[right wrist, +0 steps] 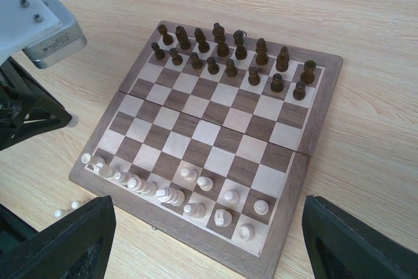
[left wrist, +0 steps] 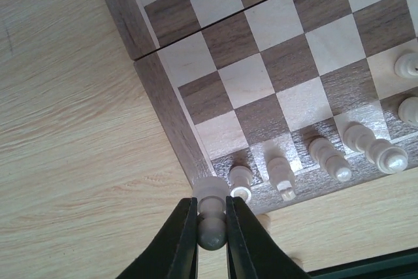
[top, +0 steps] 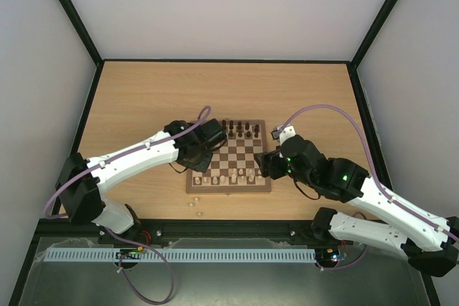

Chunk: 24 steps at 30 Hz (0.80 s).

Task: Set up the chess pieces on the board
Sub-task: Place the chess piece on the chessboard.

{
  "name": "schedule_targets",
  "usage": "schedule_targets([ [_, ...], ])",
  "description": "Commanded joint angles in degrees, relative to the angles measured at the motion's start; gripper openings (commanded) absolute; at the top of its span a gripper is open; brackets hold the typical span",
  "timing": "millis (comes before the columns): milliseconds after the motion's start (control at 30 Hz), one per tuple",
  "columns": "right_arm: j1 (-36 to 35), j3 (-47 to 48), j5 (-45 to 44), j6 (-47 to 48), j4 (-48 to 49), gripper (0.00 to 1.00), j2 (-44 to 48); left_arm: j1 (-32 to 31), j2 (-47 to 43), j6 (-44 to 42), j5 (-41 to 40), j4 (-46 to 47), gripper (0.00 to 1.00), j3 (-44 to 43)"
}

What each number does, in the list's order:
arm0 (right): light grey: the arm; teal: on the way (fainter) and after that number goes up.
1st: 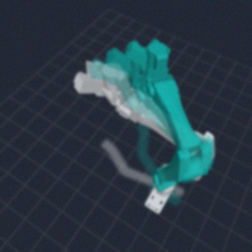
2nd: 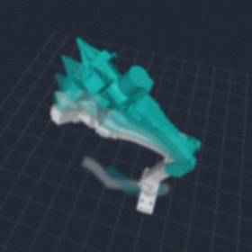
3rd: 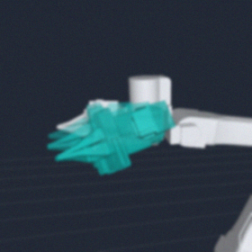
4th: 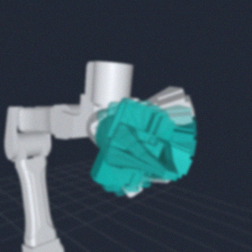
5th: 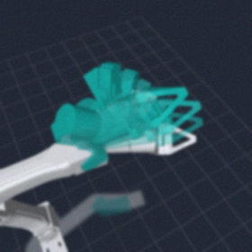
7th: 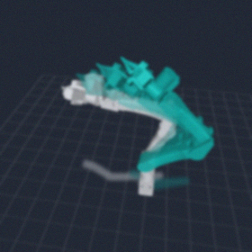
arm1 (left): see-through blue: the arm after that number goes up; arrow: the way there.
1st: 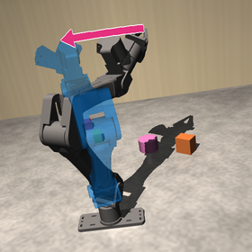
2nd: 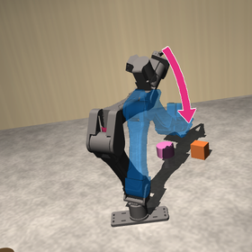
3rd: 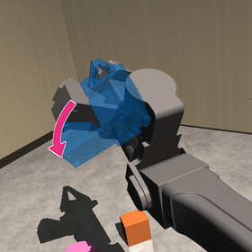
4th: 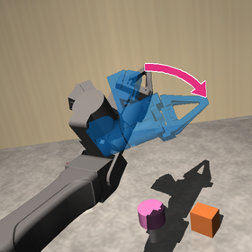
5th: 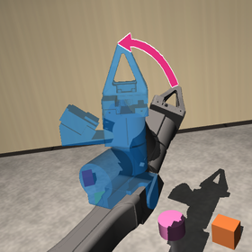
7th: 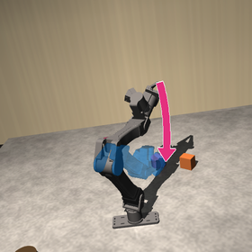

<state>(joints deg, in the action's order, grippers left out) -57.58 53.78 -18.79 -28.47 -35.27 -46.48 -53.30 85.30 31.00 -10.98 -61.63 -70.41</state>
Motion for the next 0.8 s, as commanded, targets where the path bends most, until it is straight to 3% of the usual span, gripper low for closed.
schedule_targets([
  [0,0.27,-0.89,-0.79,0.34,-0.10,0.79,0.69,1.53,1.22,-1.56,0.03,2.84,0.13,2.71],
  [767,0.27,-1.37,0.24,0.52,0.24,0.79,1.31,3.82,5.41,-2.60,4.20,14.29,0.13,10.87],
])
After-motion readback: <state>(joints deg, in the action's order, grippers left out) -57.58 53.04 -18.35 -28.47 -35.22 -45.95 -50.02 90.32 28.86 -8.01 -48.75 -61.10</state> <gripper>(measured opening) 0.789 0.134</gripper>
